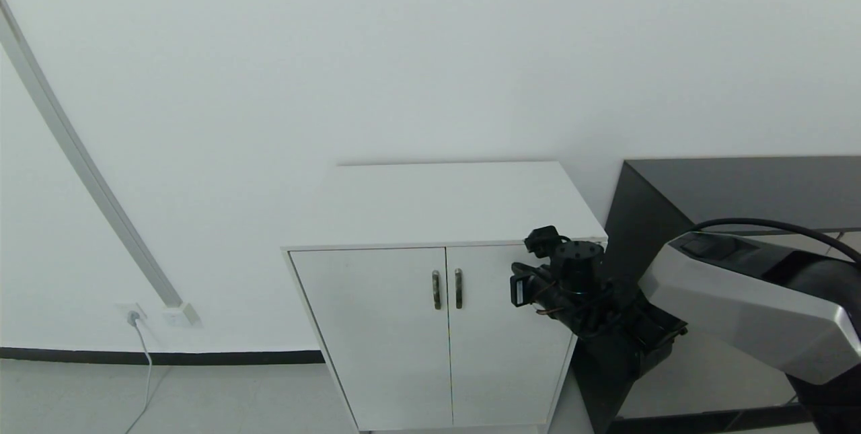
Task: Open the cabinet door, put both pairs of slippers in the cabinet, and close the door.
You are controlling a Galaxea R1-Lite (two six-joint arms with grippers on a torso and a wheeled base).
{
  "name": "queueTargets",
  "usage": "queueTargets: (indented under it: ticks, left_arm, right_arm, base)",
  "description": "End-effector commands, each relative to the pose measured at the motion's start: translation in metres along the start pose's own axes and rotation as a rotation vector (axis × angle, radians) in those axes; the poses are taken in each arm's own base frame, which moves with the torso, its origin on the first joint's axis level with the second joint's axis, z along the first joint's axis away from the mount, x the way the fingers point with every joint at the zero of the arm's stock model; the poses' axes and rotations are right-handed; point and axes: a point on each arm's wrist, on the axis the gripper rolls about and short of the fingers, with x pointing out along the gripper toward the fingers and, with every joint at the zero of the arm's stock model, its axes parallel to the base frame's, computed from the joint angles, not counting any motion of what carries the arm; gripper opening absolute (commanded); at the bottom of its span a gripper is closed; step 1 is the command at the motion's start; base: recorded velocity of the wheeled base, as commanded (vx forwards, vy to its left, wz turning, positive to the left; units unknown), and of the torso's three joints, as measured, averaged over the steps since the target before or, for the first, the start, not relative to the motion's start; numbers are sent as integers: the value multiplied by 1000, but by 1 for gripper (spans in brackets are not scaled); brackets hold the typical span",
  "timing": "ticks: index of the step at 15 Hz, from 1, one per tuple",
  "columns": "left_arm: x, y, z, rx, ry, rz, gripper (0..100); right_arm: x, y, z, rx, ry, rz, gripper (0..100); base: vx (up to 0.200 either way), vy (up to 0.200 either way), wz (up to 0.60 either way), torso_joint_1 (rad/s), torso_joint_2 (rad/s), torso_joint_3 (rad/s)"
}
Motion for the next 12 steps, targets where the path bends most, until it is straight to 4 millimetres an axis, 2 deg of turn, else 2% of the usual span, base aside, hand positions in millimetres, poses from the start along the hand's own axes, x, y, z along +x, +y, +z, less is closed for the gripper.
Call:
queueTargets:
  ticks: [1, 4, 7, 10, 12]
  left_arm:
    - [0, 0, 0, 0, 0, 0, 0]
    - [0, 0, 0, 0, 0, 0, 0]
    - [0, 0, 0, 4, 0, 0, 0]
    - [0, 0, 0, 4, 0, 0, 0]
    - [0, 0, 0, 4, 0, 2, 0]
  right_arm:
    - [-2, 0, 1, 0, -2, 0, 0]
    - [-25, -3, 12, 1, -13, -53, 0]
    - [-70, -16, 32, 10, -51, -85, 0]
    - [-143, -57, 48, 6, -50, -194, 0]
    - [-180, -91, 53, -19, -49, -318, 0]
  base:
    - [0, 0, 0, 0, 0, 0]
    - [0, 0, 0, 0, 0, 0]
    - [0, 0, 0, 0, 0, 0]
    - [0, 0, 0, 0, 0, 0]
    - [0, 0, 0, 0, 0, 0]
